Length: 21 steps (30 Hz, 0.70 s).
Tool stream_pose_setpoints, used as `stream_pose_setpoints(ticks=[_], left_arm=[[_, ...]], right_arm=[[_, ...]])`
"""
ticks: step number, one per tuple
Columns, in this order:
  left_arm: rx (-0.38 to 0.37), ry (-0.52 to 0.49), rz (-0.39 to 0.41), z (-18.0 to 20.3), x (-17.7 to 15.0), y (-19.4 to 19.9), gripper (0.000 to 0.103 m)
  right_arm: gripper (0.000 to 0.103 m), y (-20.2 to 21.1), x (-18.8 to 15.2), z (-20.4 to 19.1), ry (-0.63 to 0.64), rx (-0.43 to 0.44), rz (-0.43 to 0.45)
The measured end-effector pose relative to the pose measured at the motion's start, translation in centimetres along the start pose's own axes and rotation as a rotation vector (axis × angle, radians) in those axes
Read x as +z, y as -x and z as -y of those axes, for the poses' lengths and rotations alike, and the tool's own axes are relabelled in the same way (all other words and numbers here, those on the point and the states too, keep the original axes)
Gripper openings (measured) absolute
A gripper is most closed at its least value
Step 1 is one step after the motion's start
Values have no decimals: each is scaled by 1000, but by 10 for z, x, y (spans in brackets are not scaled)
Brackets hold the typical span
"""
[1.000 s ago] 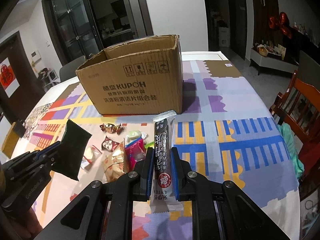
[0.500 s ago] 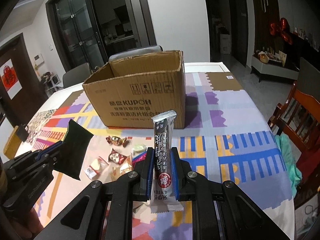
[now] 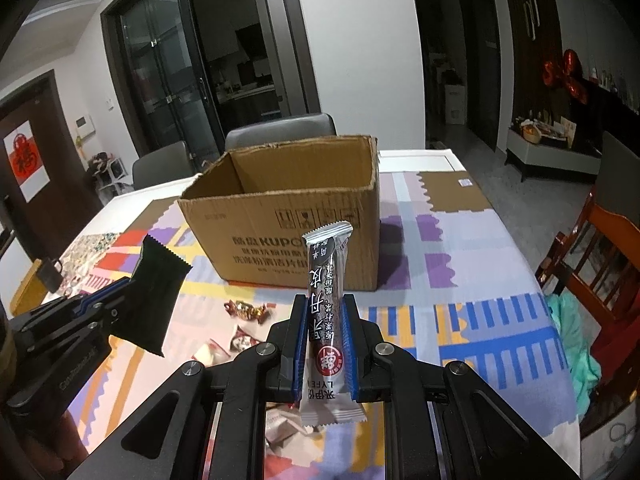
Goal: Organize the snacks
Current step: 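Lift the green bar and stick pack and carry both toward the cardboard box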
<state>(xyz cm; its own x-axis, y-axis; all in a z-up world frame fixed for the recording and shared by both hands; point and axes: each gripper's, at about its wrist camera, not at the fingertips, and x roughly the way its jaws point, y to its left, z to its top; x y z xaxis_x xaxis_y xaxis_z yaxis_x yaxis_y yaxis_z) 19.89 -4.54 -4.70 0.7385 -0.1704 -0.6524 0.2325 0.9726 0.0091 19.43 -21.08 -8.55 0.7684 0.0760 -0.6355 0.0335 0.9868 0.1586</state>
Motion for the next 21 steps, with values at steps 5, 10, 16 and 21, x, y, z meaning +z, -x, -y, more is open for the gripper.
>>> stream_pose_setpoints(ticks=[5, 10, 16, 21], left_arm=[[-4, -5, 13, -2, 10, 1, 9], [-4, -11, 38, -5, 23, 2, 9], [-10, -16, 57, -5, 37, 2, 9], [-4, -21, 81, -8, 50, 1, 9]], right_arm=[[17, 4, 11, -4, 14, 3, 26], [17, 7, 22, -6, 24, 5, 52], [17, 9, 38, -9, 37, 7, 82], [17, 8, 52, -11, 48, 5, 111]])
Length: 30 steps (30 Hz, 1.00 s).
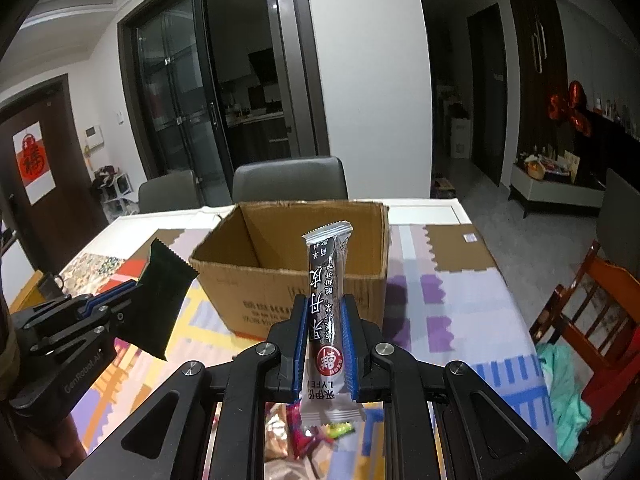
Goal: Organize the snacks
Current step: 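Lift the green bar and stick pack and carry both toward the cardboard box, then lower both snacks into the box and open both tools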
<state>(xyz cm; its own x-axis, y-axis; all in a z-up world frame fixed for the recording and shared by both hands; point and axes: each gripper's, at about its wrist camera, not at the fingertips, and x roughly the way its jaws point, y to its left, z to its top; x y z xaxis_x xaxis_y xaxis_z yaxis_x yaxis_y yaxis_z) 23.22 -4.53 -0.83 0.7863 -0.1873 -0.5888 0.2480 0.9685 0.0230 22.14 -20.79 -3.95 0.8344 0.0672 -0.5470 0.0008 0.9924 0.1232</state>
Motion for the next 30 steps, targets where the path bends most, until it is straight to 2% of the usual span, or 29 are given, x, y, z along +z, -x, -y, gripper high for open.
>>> stream_pose_setpoints(ticks=[19, 30], left_arm=[[7, -37, 100, -10, 61, -29, 9], [14, -43, 73, -16, 80, -72, 9]], right_arm=[[17, -35, 56, -1, 23, 2, 68], [17, -75, 77, 1, 11, -4, 42]])
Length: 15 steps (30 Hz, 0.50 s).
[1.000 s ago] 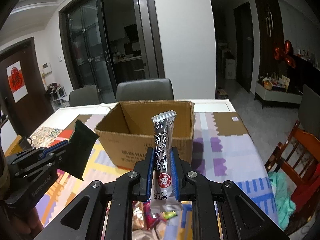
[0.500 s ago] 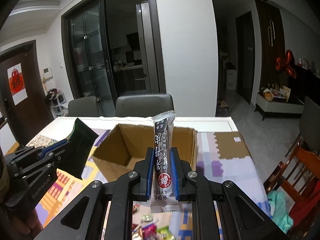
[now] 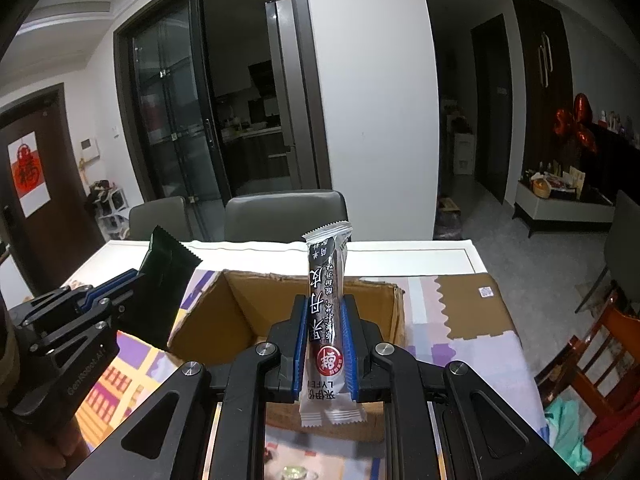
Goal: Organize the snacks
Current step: 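Lower both snacks into the box and open both tools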
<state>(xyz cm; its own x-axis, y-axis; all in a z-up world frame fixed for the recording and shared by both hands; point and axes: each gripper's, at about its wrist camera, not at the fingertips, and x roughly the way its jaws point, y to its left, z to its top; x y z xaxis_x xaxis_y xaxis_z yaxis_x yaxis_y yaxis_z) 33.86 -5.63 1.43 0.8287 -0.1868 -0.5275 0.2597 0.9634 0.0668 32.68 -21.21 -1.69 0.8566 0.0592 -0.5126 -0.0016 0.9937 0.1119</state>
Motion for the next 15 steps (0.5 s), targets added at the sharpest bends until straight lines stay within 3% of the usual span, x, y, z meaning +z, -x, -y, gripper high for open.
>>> stream_pose_setpoints(ticks=[11, 13, 14, 15], left_arm=[[15, 3, -35, -2, 3, -23, 10], [21, 0, -33, -2, 3, -23, 19], [24, 1, -32, -2, 3, -22, 31], [27, 2, -31, -2, 3, -22, 39]], right_arm=[[18, -31, 9, -4, 8, -10, -40], [19, -34, 10, -5, 15, -18, -39], [26, -35, 11, -5, 16, -22, -40], [43, -36, 12, -4, 13, -25, -40]])
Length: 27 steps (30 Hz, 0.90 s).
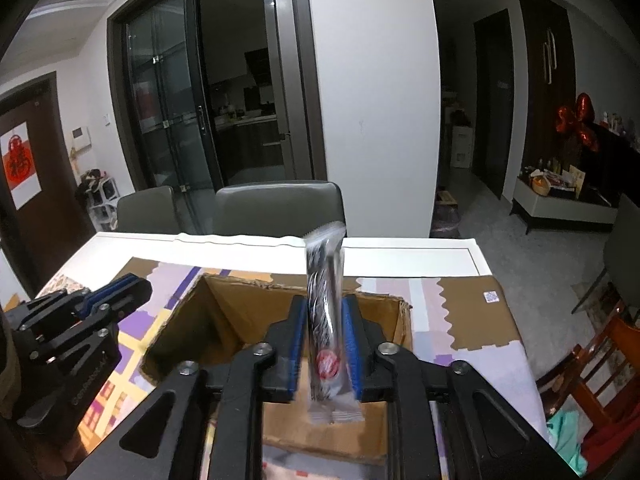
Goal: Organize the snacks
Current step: 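Lower both snacks into the box and open both tools, then withdraw both tools from the box back toward the snack pile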
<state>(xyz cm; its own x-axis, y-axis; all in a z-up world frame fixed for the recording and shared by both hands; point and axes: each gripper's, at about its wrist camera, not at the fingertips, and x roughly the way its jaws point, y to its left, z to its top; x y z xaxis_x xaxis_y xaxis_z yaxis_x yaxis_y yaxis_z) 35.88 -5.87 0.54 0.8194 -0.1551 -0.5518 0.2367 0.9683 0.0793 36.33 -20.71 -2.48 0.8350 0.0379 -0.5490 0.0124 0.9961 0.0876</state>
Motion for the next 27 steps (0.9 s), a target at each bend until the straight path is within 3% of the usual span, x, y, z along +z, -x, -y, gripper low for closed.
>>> stream_pose_setpoints(ticks=[2, 3, 7, 10, 27], left_arm=[[5, 3, 8, -1, -1, 3, 41], [9, 3, 5, -1, -1, 4, 42], [22, 17, 10, -5, -2, 8, 58], [19, 26, 12, -8, -3, 13, 59], [54, 25, 36, -6, -23, 63, 75]], right_arm=[[66, 1, 2, 3, -11, -17, 12], [72, 5, 2, 4, -13, -30, 26], [74, 13, 2, 2, 1, -66, 46], [78, 18, 2, 2, 4, -79, 48], [80, 57, -21, 0, -10, -75, 31]])
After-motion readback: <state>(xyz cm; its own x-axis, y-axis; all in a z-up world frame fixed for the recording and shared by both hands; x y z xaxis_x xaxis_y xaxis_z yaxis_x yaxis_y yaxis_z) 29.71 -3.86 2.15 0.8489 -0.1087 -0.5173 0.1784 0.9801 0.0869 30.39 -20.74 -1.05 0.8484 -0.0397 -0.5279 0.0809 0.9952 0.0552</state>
